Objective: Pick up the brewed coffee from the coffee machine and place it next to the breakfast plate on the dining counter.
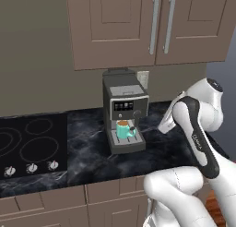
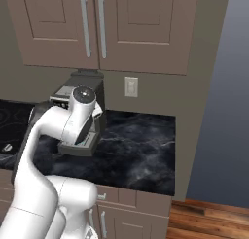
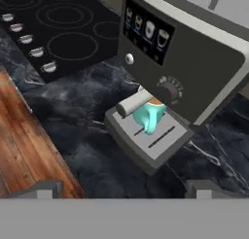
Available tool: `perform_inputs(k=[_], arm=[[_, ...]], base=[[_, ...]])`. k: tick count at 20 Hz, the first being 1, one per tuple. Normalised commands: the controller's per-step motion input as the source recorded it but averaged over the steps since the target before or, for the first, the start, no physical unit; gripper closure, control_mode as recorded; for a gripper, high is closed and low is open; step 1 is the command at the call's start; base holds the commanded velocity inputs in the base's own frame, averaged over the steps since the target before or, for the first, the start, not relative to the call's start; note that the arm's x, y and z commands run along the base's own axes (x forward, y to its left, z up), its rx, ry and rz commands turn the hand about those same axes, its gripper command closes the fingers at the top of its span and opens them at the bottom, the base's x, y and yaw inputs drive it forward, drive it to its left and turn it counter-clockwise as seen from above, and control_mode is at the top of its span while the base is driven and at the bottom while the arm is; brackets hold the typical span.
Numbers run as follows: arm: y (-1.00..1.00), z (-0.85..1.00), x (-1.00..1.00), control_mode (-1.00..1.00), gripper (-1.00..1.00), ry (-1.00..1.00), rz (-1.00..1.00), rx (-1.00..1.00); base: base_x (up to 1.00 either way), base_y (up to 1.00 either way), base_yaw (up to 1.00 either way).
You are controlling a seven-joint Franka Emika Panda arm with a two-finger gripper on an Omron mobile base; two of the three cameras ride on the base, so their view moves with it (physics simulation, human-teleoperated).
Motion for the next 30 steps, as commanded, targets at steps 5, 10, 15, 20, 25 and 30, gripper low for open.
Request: perform_inputs(k=[5,10,15,20,25,30], arm=[[0.01,-0.17,-0.07,-1.00,-1.00,-0.23,0.21,0.11],[0.04,-0.15,0.01,-1.00,-1.00,-0.21,0.05,0.13],[0.00,-0.14,0.04,-1.00,-1.00,-0.16,0.01,0.17],[0.01,-0.14,0.01,-1.00,-1.00,-0.06,0.02,0.23],[0.20,-0.09,0.02,-1.00,-1.00,0.00,0.00,0.26],[0.38,-0.10,0.24,-1.00,-1.00,0.04,0.00,0.20]], base=[[0.00,0.00,0.00],[0.00,0.00,0.00],[0.00,0.00,0.00],[0.00,0.00,0.00],[0.00,0.00,0.00],[0.00,0.00,0.00]])
